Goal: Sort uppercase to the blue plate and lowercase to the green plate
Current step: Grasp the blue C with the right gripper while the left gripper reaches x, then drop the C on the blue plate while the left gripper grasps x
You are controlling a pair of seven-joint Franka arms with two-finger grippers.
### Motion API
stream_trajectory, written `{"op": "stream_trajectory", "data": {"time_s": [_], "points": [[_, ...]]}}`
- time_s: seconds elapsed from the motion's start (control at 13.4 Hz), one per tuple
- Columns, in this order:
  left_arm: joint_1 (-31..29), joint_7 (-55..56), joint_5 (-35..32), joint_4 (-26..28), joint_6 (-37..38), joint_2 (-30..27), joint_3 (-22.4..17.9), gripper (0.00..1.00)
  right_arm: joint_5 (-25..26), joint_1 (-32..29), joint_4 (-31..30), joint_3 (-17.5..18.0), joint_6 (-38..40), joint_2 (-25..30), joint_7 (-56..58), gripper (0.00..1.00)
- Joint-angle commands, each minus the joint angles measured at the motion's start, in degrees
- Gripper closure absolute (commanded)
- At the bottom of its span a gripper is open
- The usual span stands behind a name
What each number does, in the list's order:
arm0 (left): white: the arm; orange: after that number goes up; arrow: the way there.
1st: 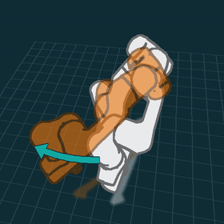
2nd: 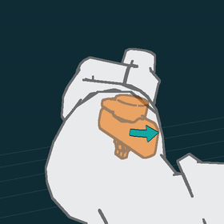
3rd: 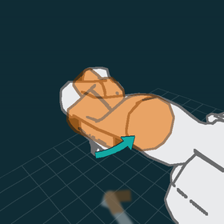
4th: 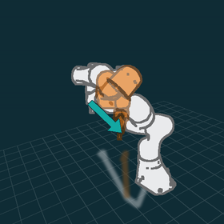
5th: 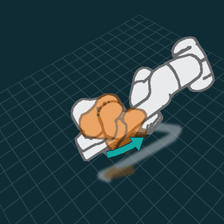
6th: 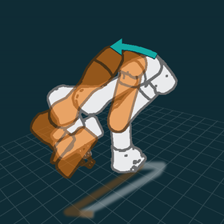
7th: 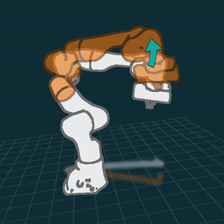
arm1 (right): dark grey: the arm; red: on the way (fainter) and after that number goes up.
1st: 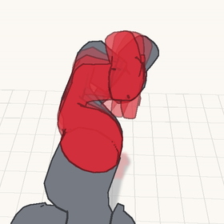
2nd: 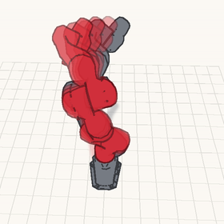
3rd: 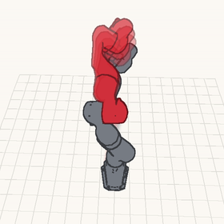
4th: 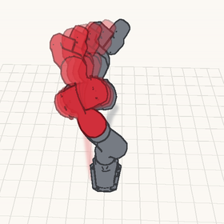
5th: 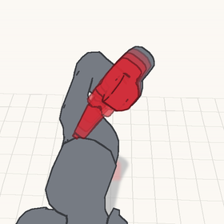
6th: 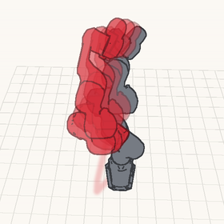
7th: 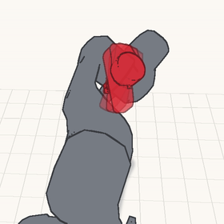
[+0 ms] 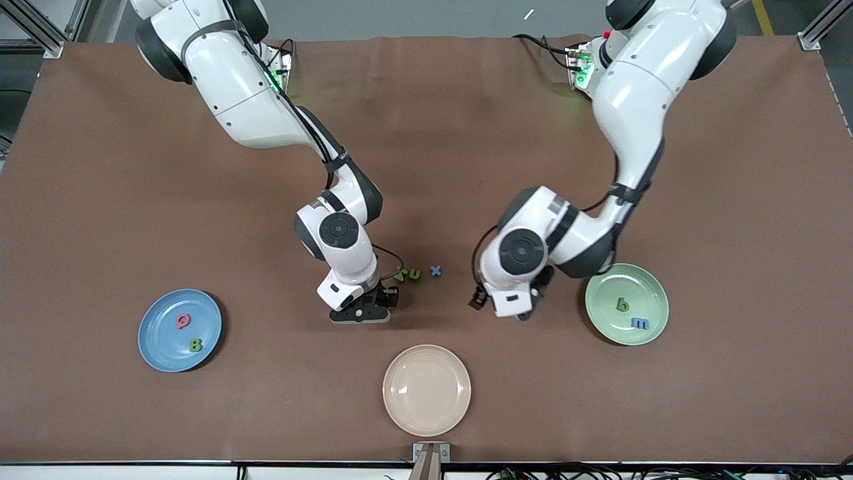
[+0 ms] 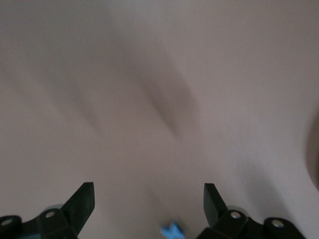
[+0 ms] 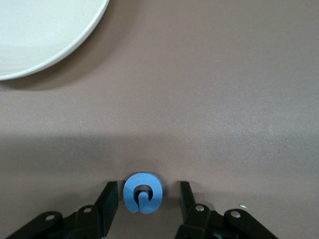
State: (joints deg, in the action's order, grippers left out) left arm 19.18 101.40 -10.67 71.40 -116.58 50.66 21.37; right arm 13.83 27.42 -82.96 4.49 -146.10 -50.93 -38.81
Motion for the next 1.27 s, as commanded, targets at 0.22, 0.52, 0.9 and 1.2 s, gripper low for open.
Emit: {"op": "stream_trajectory", "data": {"time_s": [0.22, 0.52, 0.9, 1.2], "points": [[5.7, 23.0, 0.8, 0.2, -9.1, 3.4, -1.0, 0.1, 1.4, 0.2, 0.6, -0.5, -0.1, -0.4, -0.6, 0.81], [5.9, 29.5, 1.4, 0.1, -13.9, 5.2, -1.0, 0.1, 0.8, -3.7, 1.1, -0.1, 2.2, 2.0, -0.1, 0.91], [5.8, 31.0, 1.5, -0.1, -15.0, 6.1, -1.1, 0.12, -0.2, -11.0, 1.3, 1.2, 10.2, 6.3, 13.5, 0.92], [6.0, 31.0, 1.7, 0.1, -15.2, 7.0, -1.1, 0.15, -0.8, -17.8, 0.8, 1.4, 15.4, 8.5, 27.0, 0.92]]}}
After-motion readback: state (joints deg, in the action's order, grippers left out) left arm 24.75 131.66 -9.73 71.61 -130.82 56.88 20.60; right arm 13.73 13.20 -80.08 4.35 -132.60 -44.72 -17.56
